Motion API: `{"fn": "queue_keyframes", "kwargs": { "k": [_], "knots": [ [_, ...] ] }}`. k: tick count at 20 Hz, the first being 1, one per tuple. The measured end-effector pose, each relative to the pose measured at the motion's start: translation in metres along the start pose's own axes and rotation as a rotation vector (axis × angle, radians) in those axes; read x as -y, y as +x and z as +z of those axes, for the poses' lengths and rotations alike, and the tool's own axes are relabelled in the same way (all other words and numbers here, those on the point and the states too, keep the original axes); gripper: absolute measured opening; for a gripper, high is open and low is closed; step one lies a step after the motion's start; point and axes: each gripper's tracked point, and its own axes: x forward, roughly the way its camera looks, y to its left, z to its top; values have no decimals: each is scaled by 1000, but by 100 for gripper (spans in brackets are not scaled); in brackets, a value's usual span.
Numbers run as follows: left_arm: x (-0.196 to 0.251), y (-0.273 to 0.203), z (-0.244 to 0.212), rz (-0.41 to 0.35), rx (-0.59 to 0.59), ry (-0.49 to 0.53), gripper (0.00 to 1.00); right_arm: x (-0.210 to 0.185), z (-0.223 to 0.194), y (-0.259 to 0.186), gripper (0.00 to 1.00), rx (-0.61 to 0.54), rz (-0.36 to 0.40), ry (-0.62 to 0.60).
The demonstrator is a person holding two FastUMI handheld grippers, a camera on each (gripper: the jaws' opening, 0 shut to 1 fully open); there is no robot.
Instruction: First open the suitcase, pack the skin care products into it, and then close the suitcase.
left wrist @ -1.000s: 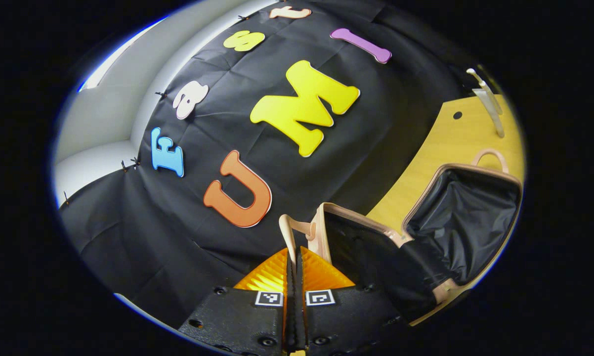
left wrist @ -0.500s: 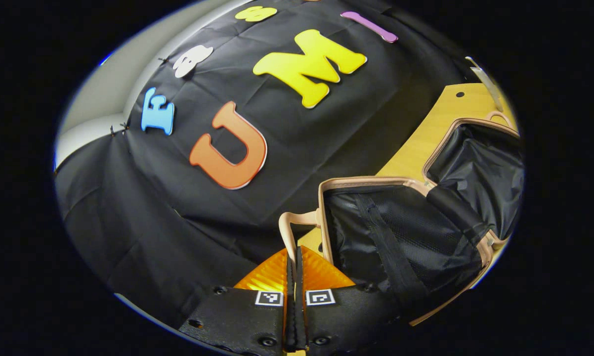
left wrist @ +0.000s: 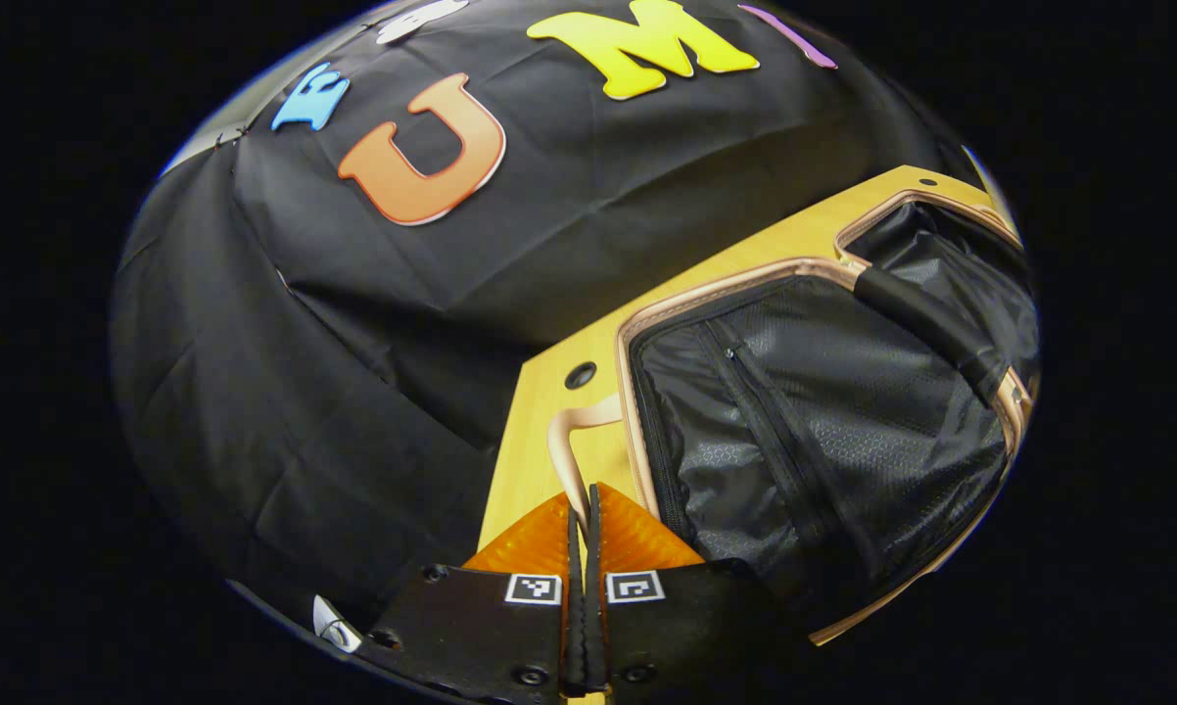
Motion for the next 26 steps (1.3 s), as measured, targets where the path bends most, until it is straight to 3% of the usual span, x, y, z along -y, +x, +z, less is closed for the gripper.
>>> {"fn": "queue_keyframes", "kwargs": {
  "k": [5,10,11,12,15,18,20,26],
  "knots": [
    [7,8,-20,-48,-20,-16,3,2,-7,-1,78,-18,-4,-9],
    [8,9,-19,-38,-35,-7,9,9,-17,-6,78,-44,-4,-13],
    [0,9,-18,7,-39,2,11,10,-19,-7,79,-46,4,-14],
    [-16,9,-17,86,-40,37,28,12,-21,-10,79,-42,8,-22],
    [-24,-7,-17,116,-43,15,79,25,-25,-12,79,-26,14,-42],
    [-13,-26,-16,119,-70,-36,90,44,-36,-9,78,-35,24,-25],
    [5,-40,-5,81,-69,-84,98,59,-43,-7,80,-42,26,-14],
    [89,-87,74,-4,27,-83,99,110,-65,9,79,-69,43,21]
  ]
}}
